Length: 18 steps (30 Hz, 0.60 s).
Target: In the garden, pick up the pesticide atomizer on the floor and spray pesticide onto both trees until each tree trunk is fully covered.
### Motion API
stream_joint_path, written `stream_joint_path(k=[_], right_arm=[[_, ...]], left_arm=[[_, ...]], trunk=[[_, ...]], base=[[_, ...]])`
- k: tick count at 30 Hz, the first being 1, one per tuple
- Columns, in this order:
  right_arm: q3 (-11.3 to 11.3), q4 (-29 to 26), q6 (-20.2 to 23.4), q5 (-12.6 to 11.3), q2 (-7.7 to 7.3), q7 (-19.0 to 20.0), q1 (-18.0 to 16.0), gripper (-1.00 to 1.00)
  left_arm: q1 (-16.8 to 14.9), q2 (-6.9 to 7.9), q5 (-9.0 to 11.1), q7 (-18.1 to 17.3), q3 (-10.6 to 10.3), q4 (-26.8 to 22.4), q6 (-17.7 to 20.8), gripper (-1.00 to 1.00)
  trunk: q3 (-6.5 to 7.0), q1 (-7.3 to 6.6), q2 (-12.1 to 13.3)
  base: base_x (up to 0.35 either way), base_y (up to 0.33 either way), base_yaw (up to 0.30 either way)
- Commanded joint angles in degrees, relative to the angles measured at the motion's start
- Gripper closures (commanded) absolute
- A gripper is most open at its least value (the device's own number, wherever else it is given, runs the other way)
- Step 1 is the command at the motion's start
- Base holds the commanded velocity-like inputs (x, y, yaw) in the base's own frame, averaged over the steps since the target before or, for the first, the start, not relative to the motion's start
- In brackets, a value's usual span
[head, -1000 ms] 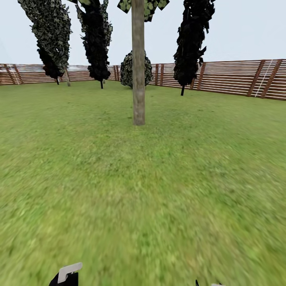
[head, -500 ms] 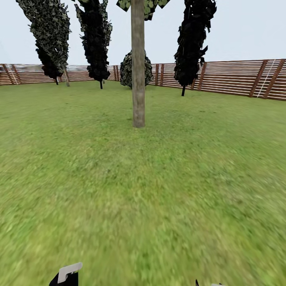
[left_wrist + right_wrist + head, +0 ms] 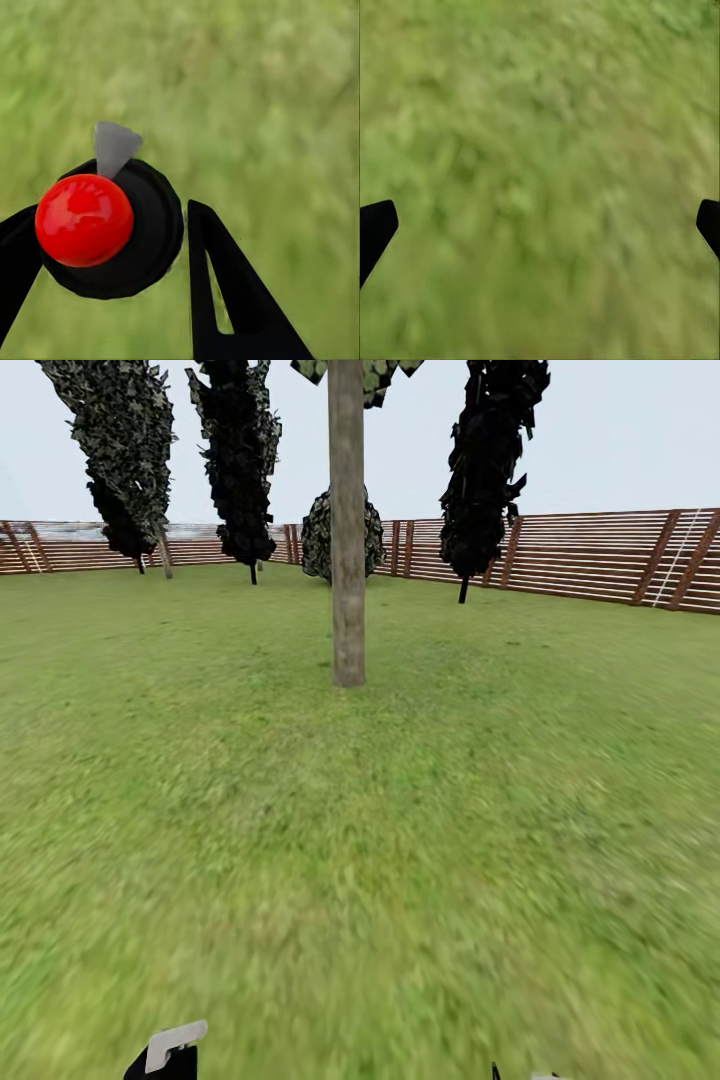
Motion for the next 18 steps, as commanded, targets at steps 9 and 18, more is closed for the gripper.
stream_joint_path(k=[9,18], right_arm=[[-0.3,0.1,-0.2,0.0,0.01,0.1,0.0,-1.0],[-0.3,0.1,-0.2,0.0,0.01,0.1,0.0,-1.0]], left_arm=[[0.0,0.0,-0.1,0.2,0.0,0.1,-0.2,1.0],[0.0,0.01,-0.1,0.2,0.0,0.1,-0.2,1.0]], trunk=[[-0.05,0.02,0.0],[-0.05,0.02,0.0]], base=[[0.334,0.0,0.0],[0.334,0.0,0.0]])
